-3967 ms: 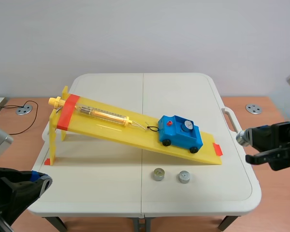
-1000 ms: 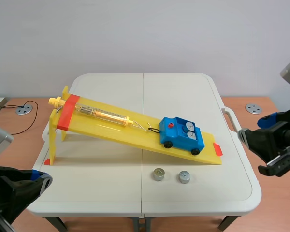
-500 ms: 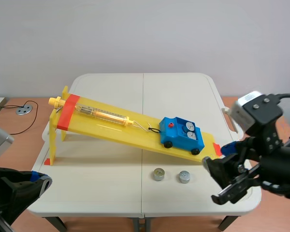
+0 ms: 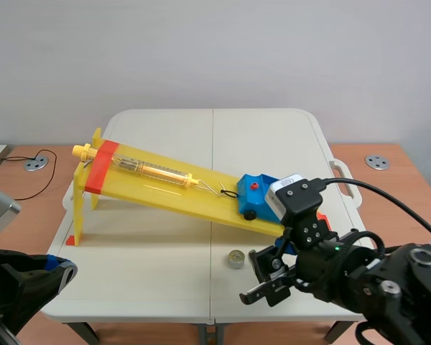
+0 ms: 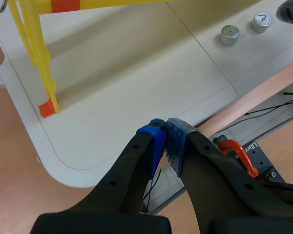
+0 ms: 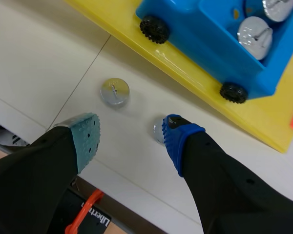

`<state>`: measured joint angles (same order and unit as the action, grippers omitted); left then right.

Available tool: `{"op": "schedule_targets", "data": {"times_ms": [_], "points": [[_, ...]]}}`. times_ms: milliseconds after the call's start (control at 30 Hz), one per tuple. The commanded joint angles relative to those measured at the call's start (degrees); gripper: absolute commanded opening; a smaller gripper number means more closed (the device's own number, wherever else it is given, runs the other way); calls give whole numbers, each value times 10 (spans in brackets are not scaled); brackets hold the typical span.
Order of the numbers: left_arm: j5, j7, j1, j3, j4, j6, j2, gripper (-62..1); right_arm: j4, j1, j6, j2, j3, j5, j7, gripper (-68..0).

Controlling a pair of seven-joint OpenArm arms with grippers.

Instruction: Place the four metal weights on the blue cart on the ramp.

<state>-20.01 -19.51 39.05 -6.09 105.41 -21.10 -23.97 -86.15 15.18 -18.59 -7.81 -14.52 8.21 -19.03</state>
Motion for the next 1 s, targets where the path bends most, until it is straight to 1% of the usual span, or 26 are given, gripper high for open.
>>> {"op": "schedule_targets", "data": {"times_ms": [0, 100, 400, 567, 700, 833, 900, 967], "points": [[-42, 48, -11, -10, 28, -1, 3, -580, -27, -46, 27, 5, 7, 7, 90, -381], [-42, 48, -11, -10, 28, -1, 3, -580, 6, -65, 42, 20, -4, -11, 106, -381], [-42, 48, -11, -10, 28, -1, 3, -580, 99, -119, 45, 56, -33, -31, 140, -382], [-42, 48, -11, -10, 28, -1, 3, -580, 109, -131, 57, 65, -45, -43, 148, -382], [-42, 49, -11, -10, 28, -1, 3, -580, 116, -135, 58, 72, -56, -44, 150, -383], [-42, 49, -11, -10, 28, -1, 3, -580, 138, -143, 58, 76, -70, -48, 153, -384], [-42, 48, -11, -10, 28, -1, 3, -580, 147, -145, 63, 78, -73, -61, 162, -404], [-42, 49, -11, -10, 28, -1, 3, -580, 150, -147, 69, 80, -73, -64, 166, -408]]}}
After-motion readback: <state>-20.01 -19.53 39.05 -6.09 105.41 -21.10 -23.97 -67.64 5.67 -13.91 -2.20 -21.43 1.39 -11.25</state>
